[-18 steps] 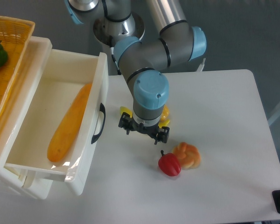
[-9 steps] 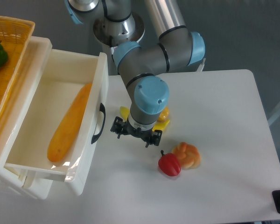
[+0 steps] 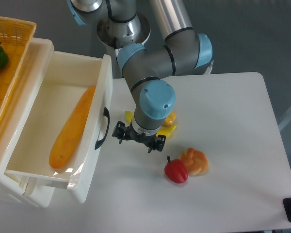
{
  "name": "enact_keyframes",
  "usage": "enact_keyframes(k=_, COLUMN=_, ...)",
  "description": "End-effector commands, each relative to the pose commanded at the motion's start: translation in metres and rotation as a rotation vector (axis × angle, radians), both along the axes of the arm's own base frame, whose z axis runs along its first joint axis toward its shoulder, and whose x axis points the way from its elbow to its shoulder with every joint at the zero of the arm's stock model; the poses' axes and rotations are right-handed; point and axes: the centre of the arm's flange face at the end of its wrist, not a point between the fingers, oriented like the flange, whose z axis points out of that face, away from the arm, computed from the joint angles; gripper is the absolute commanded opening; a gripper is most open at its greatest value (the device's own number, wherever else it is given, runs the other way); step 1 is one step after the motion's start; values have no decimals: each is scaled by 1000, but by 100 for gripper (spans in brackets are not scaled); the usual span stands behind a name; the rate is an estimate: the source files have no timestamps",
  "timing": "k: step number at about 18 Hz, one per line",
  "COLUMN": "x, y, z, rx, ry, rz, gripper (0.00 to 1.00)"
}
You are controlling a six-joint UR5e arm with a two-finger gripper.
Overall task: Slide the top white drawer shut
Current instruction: 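Press the gripper against the drawer front beside its black handle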
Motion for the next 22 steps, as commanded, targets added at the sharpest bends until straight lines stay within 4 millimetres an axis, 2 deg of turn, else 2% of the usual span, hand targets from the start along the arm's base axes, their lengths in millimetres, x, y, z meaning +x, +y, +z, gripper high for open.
enact_keyframes(k=13, x=11, y=5, z=5, rx=11, ry=-11, rz=-15, gripper=100)
enact_keyframes(k=22, x=29, y=12, z=15, rx=29, ry=-27, rz=-37, gripper=100)
